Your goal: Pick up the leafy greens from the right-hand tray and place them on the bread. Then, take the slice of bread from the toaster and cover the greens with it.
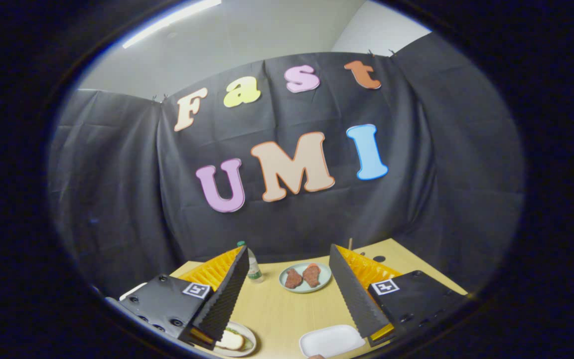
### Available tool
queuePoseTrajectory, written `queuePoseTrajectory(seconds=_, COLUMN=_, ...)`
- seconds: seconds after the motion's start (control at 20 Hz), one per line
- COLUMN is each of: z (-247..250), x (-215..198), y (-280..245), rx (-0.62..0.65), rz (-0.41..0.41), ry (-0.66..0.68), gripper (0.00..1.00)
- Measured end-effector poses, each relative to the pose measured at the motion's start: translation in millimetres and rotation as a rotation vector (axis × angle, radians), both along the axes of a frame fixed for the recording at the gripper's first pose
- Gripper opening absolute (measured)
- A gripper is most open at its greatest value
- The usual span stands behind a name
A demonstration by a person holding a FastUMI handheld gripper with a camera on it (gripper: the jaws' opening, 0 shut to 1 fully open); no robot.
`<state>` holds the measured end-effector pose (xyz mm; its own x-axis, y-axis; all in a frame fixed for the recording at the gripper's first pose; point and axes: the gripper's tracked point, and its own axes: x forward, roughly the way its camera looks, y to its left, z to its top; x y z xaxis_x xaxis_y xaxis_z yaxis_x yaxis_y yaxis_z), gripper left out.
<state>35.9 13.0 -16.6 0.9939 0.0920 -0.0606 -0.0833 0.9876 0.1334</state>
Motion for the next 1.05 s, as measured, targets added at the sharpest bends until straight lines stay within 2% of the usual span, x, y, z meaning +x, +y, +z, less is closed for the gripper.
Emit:
queuePoseTrajectory(seconds=0.2, z=30.2, x=-20.8, y=-26.9, rx=-0.009, rz=-0.039, ry=-0.096, gripper=1.0)
queuePoseTrajectory(seconds=0.35, z=32.1, x=-34.4, y=-43.3, rx=-0.033, rz=-0.071, ry=-0.095, gripper=1.0)
queuePoseTrajectory(seconds=0.55, z=49.9, x=-44.2, y=-61.2, rx=-0.001, rz=-0.105, ry=-0.124, gripper=1.0)
queuePoseTrajectory(seconds=1.05, z=44.9, x=-61.8, y=-104.0, rx=-0.017, rz=-0.175, ry=-0.101, gripper=1.0)
